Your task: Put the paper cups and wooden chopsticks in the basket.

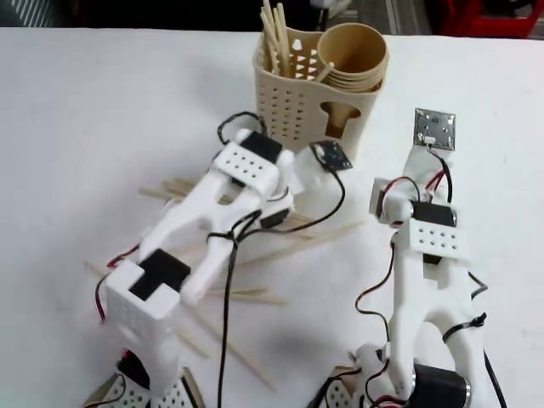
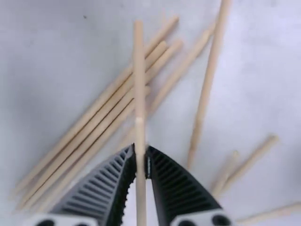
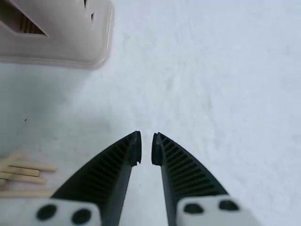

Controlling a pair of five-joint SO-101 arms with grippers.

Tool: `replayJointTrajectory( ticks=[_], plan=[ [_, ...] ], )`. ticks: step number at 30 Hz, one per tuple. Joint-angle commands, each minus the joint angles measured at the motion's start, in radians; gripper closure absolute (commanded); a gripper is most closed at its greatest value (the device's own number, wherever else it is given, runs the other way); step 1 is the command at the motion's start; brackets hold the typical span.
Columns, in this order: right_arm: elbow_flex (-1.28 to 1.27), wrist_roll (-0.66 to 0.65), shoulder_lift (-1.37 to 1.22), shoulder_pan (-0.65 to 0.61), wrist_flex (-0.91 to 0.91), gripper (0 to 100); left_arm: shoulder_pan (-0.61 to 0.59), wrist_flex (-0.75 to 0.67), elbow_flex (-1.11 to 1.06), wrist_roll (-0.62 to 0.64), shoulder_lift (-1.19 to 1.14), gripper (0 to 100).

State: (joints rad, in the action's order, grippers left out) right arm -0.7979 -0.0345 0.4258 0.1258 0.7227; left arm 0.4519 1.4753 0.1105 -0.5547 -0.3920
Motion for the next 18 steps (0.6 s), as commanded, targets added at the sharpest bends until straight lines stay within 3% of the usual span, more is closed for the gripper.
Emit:
replayJointTrajectory(
  ticks=[1, 9, 18],
  plan=[
    [0.011, 0.003, 0.002, 0.027, -0.013, 94.6, 0.002, 0.110, 0.152, 0.014, 0.015, 98],
    [0.011, 0.005, 0.002, 0.027, -0.013, 94.6, -0.015, 0.292, 0.462, 0.015, 0.015, 98],
    [0.011, 0.005, 0.002, 0.027, -0.013, 94.6, -0.015, 0.307, 0.870, 0.055, 0.015, 98]
  ],
)
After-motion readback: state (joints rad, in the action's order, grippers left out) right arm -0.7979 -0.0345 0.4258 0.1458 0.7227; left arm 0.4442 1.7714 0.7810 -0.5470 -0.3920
